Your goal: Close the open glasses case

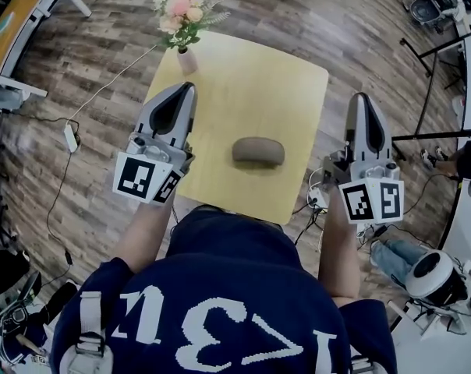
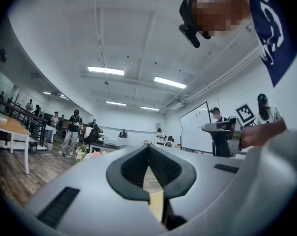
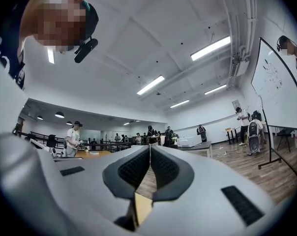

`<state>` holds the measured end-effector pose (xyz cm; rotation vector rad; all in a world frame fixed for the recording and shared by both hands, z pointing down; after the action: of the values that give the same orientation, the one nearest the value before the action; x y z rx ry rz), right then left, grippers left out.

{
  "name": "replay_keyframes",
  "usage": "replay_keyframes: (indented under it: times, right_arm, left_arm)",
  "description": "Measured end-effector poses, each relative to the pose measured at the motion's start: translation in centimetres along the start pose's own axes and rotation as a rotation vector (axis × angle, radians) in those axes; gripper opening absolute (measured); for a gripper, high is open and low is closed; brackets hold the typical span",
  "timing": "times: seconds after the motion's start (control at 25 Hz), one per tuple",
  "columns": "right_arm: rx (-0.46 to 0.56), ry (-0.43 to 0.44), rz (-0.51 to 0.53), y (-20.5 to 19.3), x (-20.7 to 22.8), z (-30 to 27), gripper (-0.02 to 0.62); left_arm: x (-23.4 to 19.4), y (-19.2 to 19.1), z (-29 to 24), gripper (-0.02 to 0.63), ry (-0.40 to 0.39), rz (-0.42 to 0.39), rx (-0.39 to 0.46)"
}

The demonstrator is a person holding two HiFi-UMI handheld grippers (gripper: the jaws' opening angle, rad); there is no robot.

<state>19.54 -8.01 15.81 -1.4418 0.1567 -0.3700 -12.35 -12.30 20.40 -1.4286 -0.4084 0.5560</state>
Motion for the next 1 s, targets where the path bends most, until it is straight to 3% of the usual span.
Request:
replay_keyframes:
  times: [0.52,0.72,0.92,1.0]
  right_arm:
    - [-0.087,0.021,-0.042,-5.4,1.1,1.5,0.029]
    - [-0.245,0.058,-0.049,-10.8,0.9,2.2,0.029]
    - [-0.49,0.117,0.104,-17.3,-0.5,3.2,0.031]
    - [-0.537,0.136,0.089,-19.3,-0.9,3.9,0.031]
  left_arm:
    - [2.3,-4.6,0.7,0.012,-0.01,0.041,-0.055]
    - [3.7,-8.2,1.1,0.014,-0.046,0.088,-0.125]
    - [4.8,-11.3,1.8,0.014,-0.107,0.174,-0.184]
    - [5.2,-12.5,2.0,0.014,-0.113,0.187,-0.207]
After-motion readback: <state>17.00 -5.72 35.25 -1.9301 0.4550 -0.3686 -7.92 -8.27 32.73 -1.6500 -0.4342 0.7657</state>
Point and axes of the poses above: the fingertips, and each gripper's own axes: z backward along the fingers, x to its right, y out of its top, the point moved 6 cm from there along z, backward along the fingers, and after that the axes turned 4 degrees about y, right-handed, at the moved point
